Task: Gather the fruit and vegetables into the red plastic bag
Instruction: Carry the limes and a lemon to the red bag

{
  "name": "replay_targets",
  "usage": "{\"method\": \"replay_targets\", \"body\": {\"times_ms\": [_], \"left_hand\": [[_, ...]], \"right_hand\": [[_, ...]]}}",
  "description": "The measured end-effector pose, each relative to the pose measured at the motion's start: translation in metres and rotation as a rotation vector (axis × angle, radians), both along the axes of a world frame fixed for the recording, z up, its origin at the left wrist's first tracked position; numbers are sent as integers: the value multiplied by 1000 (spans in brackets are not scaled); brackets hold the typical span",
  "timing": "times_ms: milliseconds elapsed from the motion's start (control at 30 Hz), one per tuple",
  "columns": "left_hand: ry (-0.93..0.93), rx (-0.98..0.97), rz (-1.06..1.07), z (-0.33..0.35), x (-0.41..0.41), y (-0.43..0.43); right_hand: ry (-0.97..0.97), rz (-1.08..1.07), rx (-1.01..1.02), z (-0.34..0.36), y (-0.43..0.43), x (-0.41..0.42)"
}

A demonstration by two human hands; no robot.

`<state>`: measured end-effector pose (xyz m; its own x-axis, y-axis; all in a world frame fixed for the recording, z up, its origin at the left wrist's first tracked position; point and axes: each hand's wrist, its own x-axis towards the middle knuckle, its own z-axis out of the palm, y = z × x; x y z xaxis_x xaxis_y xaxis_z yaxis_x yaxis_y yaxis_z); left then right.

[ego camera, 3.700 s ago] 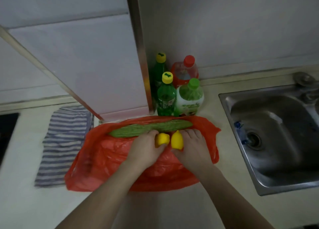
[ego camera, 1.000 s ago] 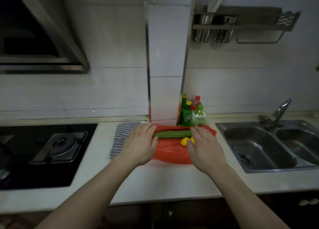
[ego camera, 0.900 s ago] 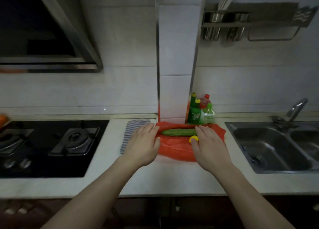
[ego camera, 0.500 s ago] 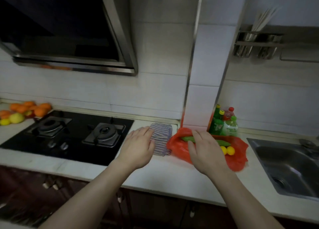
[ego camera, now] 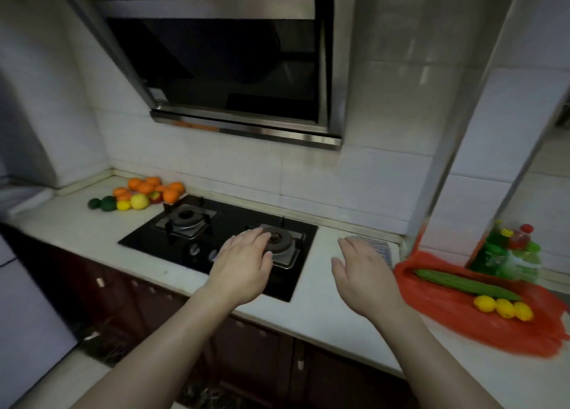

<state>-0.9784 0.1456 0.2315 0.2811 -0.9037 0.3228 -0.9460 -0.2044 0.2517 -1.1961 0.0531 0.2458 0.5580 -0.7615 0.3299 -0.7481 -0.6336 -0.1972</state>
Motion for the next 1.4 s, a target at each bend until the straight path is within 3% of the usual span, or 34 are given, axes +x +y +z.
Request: {"method": "replay_targets", "body": {"times_ms": [400,1033,1400], "left_hand": [[10,-15,139,-10,154,63],[16,27,354,-14,381,26],[74,32,454,-22,515,55]], "right_hand": [[9,148,10,-8,38,168],[15,415,-4,-25,-51,432],[32,528,-32,-25,-37,576]]}}
